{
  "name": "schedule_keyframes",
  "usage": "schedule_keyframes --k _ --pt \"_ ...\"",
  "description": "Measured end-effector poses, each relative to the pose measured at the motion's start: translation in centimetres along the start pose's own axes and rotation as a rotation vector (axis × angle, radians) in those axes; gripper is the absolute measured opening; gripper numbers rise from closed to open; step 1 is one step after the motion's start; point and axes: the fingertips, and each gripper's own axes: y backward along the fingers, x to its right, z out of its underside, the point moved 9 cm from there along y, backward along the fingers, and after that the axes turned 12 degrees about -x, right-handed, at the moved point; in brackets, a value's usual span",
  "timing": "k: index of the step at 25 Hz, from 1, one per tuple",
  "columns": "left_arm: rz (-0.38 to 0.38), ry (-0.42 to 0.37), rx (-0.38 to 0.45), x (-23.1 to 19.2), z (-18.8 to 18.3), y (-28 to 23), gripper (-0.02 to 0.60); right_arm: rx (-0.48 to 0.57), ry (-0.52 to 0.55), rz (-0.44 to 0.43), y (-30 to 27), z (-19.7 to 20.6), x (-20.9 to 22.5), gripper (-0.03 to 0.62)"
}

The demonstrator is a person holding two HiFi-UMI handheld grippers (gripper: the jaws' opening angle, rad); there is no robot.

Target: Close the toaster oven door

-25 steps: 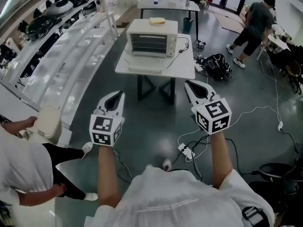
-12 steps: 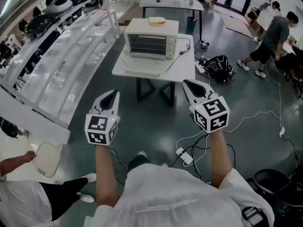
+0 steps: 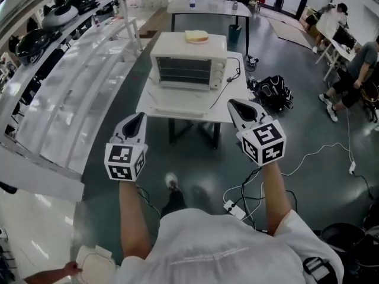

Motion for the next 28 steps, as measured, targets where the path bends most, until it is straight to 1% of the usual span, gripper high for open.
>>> schedule_keyframes --k 2,5,8,11,14,17,18,19,20,21,22,23,24,26,28 --pt "0.015 0.001 0.006 -2.8 -0.9 -2.7 0.02 -0.005 -0.013 0.015 -3.0 -1.4 0.7 0.015" --pt "0.035 -0.022 0.012 -6.7 -2.3 -6.3 0.02 -0.016 -0.028 0.03 -7.4 -3.5 1.5 0.015" --pt "0.05 -0.027 0.0 -10.2 -2.8 -9.7 0.02 -0.024 -0.048 0.052 -11.6 -5.2 2.1 0.015" --pt "0.072 -0.002 -0.017 -13.4 -2.5 -12.9 0.021 -0.047 -0.09 0.053 -15.6 -6.0 2.4 0.017" --pt "0.115 0.011 -0.045 -15.4 -1.9 -15.7 0.021 -0.096 -0.122 0.039 -18.8 -5.6 2.5 0.017" --pt "0.15 0.023 -0.083 -16.6 -0.8 -17.9 0.028 -0.151 -0.145 0.031 -21.4 -4.5 2.3 0.017" --pt "0.162 0.029 -0.101 -16.8 -0.2 -18.6 0.053 -0.168 -0.152 0.027 -22.2 -4.0 2.2 0.018" --pt "0.175 0.032 -0.122 -16.8 0.4 -19.4 0.108 -0.185 -0.157 0.021 -22.8 -3.4 2.2 0.018" --pt "0.187 0.034 -0.142 -16.7 1.0 -20.1 0.117 -0.202 -0.161 0.012 -23.4 -2.8 2.2 0.02" --pt "0.196 0.036 -0.162 -16.4 1.6 -20.7 0.117 -0.219 -0.163 0.0 -23.9 -2.1 2.4 0.025" --pt "0.202 0.038 -0.183 -16.1 2.2 -21.3 0.117 -0.239 -0.168 -0.016 -24.3 -1.5 2.6 0.054" --pt "0.208 0.043 -0.206 -15.8 2.8 -21.8 0.117 -0.259 -0.177 -0.032 -24.6 -0.8 2.8 0.103" --pt "0.212 0.053 -0.231 -15.5 3.5 -22.2 0.117 -0.28 -0.189 -0.045 -24.8 -0.2 3.0 0.114" --pt "0.216 0.087 -0.283 -15.0 5.0 -22.6 0.117 -0.318 -0.206 -0.057 -24.9 1.2 3.4 0.114" --pt "0.216 0.12 -0.33 -14.5 6.4 -22.9 0.117 -0.368 -0.193 -0.058 -25.1 2.7 3.8 0.115"
